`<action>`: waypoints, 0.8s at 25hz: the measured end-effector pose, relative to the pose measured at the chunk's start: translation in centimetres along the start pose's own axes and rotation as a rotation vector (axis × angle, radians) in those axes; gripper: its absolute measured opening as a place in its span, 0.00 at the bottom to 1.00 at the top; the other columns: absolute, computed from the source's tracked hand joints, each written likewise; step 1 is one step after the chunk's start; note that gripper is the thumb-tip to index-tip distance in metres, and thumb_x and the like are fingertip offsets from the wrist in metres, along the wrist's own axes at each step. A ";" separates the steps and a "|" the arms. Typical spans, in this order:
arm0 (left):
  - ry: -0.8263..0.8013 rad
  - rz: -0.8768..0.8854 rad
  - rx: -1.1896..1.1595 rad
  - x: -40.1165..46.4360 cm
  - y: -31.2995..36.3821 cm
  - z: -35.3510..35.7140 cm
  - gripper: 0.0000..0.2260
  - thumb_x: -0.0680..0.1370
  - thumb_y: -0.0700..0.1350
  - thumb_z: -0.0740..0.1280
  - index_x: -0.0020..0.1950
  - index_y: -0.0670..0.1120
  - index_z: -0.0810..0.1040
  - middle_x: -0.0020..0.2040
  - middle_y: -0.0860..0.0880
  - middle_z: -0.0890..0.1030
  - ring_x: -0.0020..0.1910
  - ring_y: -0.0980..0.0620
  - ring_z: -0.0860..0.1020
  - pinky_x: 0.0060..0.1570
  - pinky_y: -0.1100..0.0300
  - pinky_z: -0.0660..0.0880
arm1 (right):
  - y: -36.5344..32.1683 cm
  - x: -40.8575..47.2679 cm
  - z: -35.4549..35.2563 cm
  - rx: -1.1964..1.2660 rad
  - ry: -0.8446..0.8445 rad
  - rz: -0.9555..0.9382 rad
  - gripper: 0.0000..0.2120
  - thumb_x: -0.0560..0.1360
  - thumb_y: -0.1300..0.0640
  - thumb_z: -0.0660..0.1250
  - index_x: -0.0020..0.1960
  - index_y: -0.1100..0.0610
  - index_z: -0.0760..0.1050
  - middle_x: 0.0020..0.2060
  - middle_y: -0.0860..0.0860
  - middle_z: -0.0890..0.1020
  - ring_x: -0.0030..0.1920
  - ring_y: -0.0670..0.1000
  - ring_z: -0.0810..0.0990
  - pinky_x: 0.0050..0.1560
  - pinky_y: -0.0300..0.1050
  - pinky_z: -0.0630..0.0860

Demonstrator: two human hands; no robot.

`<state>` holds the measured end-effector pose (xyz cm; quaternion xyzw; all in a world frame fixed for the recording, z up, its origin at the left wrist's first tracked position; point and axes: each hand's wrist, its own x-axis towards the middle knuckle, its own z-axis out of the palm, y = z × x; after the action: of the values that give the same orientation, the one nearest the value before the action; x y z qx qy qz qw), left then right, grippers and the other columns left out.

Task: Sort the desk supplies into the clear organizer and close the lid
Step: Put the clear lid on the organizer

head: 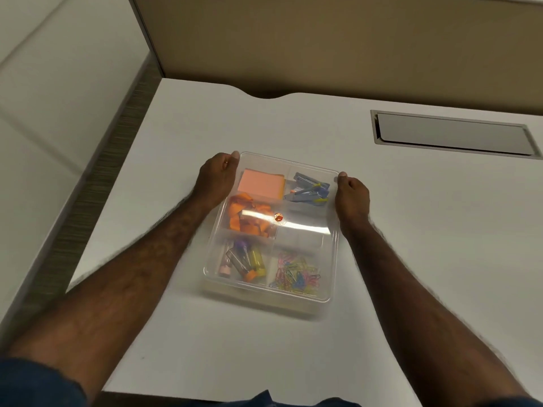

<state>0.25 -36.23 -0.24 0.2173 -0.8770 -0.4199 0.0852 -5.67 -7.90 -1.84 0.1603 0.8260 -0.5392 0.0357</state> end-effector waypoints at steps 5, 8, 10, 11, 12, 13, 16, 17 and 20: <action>0.003 -0.098 -0.075 2.2 0.0 1.7 0.18 0.85 0.54 0.62 0.50 0.39 0.78 0.45 0.46 0.79 0.48 0.46 0.76 0.50 0.54 0.72 | -0.6 1.6 0.7 0.066 -0.034 0.006 0.14 0.81 0.52 0.63 0.51 0.60 0.84 0.42 0.49 0.82 0.43 0.50 0.78 0.47 0.46 0.74; 0.010 -0.094 -0.114 2.1 -0.2 2.2 0.17 0.85 0.52 0.62 0.54 0.37 0.78 0.48 0.46 0.79 0.48 0.48 0.75 0.49 0.57 0.70 | -0.3 2.1 1.1 0.089 -0.039 0.001 0.15 0.79 0.52 0.62 0.47 0.62 0.81 0.39 0.50 0.79 0.39 0.49 0.75 0.43 0.46 0.73; 0.030 -0.096 -0.133 2.0 -0.5 2.5 0.17 0.85 0.52 0.62 0.55 0.38 0.77 0.48 0.46 0.78 0.47 0.49 0.75 0.45 0.59 0.68 | -0.1 2.3 1.3 0.091 -0.043 -0.037 0.16 0.78 0.53 0.61 0.47 0.65 0.80 0.39 0.51 0.78 0.39 0.49 0.74 0.42 0.45 0.73; 0.043 -0.106 -0.144 2.0 -0.8 2.6 0.16 0.85 0.53 0.62 0.54 0.39 0.77 0.47 0.47 0.78 0.46 0.50 0.75 0.44 0.60 0.68 | 0.0 2.5 1.3 0.085 -0.049 -0.060 0.15 0.78 0.54 0.61 0.47 0.64 0.80 0.39 0.50 0.79 0.39 0.48 0.75 0.42 0.43 0.73; 0.053 -0.118 -0.152 2.1 -1.0 2.8 0.16 0.85 0.53 0.63 0.53 0.40 0.77 0.47 0.47 0.78 0.45 0.50 0.75 0.41 0.62 0.69 | 0.2 2.7 1.4 0.074 -0.052 -0.084 0.14 0.78 0.54 0.61 0.47 0.63 0.81 0.39 0.48 0.80 0.40 0.47 0.75 0.42 0.40 0.74; 0.061 -0.126 -0.155 2.1 -1.3 3.0 0.15 0.84 0.54 0.63 0.51 0.42 0.77 0.46 0.48 0.78 0.45 0.51 0.75 0.38 0.66 0.68 | 0.3 2.9 1.5 0.061 -0.053 -0.108 0.13 0.78 0.54 0.61 0.48 0.61 0.81 0.40 0.47 0.81 0.41 0.46 0.76 0.41 0.36 0.74; 0.123 -0.132 -0.148 2.0 -1.6 3.4 0.16 0.84 0.54 0.64 0.51 0.42 0.78 0.46 0.49 0.80 0.45 0.52 0.76 0.35 0.73 0.66 | 0.6 3.4 1.6 0.062 -0.055 -0.129 0.14 0.79 0.54 0.61 0.49 0.61 0.82 0.42 0.49 0.83 0.41 0.45 0.78 0.40 0.31 0.73; 0.149 -0.134 -0.145 2.0 -1.6 3.3 0.17 0.84 0.55 0.64 0.52 0.41 0.79 0.46 0.48 0.80 0.45 0.52 0.76 0.37 0.70 0.67 | 0.6 3.5 1.5 0.071 -0.053 -0.121 0.14 0.79 0.53 0.62 0.50 0.61 0.83 0.42 0.50 0.83 0.41 0.45 0.78 0.41 0.34 0.74; 0.216 -0.143 -0.116 1.3 -0.8 2.6 0.20 0.85 0.57 0.61 0.55 0.40 0.80 0.48 0.49 0.80 0.47 0.52 0.76 0.43 0.65 0.65 | 0.4 3.3 1.2 0.101 -0.067 -0.063 0.15 0.82 0.50 0.63 0.53 0.59 0.84 0.46 0.50 0.84 0.44 0.46 0.79 0.47 0.40 0.74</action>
<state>-1.57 -35.45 -2.51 0.3179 -0.8194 -0.4489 0.1616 -8.76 -8.11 -3.50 0.1175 0.8008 -0.5860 0.0382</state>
